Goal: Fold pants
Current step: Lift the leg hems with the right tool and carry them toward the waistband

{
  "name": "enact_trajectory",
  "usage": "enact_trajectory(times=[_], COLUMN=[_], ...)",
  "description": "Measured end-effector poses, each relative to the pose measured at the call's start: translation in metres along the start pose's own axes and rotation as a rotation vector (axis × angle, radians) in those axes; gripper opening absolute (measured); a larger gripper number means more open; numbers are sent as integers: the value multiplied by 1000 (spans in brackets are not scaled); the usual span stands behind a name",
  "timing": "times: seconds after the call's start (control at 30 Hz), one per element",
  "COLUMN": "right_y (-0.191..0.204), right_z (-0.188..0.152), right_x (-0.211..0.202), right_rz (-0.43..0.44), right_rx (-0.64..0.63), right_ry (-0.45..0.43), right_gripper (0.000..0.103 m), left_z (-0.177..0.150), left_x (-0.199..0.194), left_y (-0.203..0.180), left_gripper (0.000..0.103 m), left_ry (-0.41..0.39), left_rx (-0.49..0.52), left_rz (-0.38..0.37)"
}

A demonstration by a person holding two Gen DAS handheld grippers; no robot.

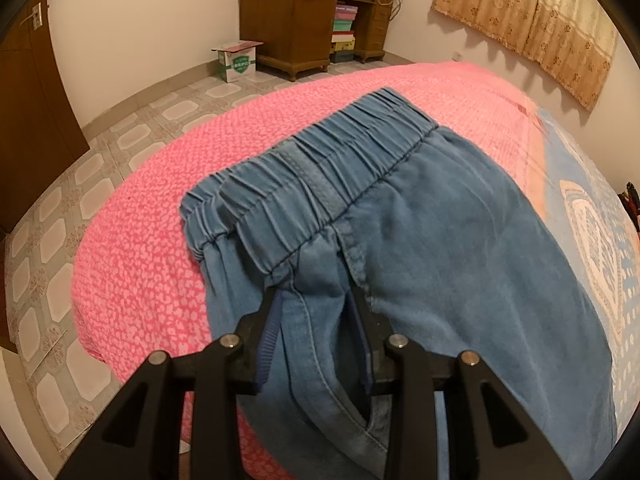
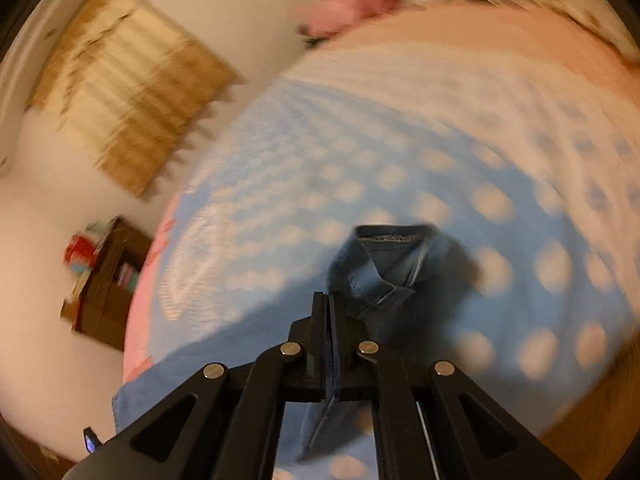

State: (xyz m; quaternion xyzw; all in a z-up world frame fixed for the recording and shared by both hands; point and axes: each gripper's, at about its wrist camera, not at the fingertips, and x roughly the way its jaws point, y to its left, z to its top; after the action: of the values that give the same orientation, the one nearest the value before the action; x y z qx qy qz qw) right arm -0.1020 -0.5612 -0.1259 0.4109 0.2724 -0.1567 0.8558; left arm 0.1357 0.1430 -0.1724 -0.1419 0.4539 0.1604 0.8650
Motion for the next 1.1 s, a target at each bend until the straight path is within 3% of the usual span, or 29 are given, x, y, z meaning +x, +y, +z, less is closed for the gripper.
enact_trajectory(times=[0.1,0.17,0.23,0.27,0.3,0.37,0.47,0.5,0.57,0.67,0.77,0.87,0.93,0.97,1.03,1.1], right_y=[41,58,51,43,36,15,-20,-32,-46,-57,-54,-42,-24,-21,-30,-32], right_z=[19,33,39,37,34,19,-13,-27,-50,-62,-69,-70,-73,-73,-67,-53], right_x=[13,36,51,50,45,31,8,6,13,28,36,49,52,54,46,27], right_rz=[120,248,296,265,226,123,-128,-194,-244,-269,-240,-198,-252,-274,-250,-298], right_rx=[-65,-62,7,24,29,42,57,42,5,16,4,-35,-118,-146,-141,-170], right_ry=[20,107,164,135,101,36,-40,-28,22,41,13,56,83,104,128,88], right_gripper=[2,10,32,50,58,58,56,47,33,32,32,32,23,5,5,4], left_z=[0,0,0,-1,-1,-1,0,0,0,1,0,0,1,1,1,1], left_x=[1,1,2,2,2,3,3,3,3,2,3,1,0,0,0,-1], left_y=[0,-1,-1,-1,-1,-1,0,0,0,3,0,0,3,4,4,6], left_gripper=[36,36,36,36,36,36,36,36,36,36,37,37,37,37,37,37], left_ry=[0,0,1,2,3,3,2,1,0,0,2,-1,-1,0,2,3], left_rx=[3,2,-2,-4,-6,-6,-8,-10,-9,-6,-12,-8,-7,-6,-10,-12], left_rz=[3,1,-6,-9,-12,-12,-12,-10,-5,-11,-15,-7,-7,-8,-15,-18])
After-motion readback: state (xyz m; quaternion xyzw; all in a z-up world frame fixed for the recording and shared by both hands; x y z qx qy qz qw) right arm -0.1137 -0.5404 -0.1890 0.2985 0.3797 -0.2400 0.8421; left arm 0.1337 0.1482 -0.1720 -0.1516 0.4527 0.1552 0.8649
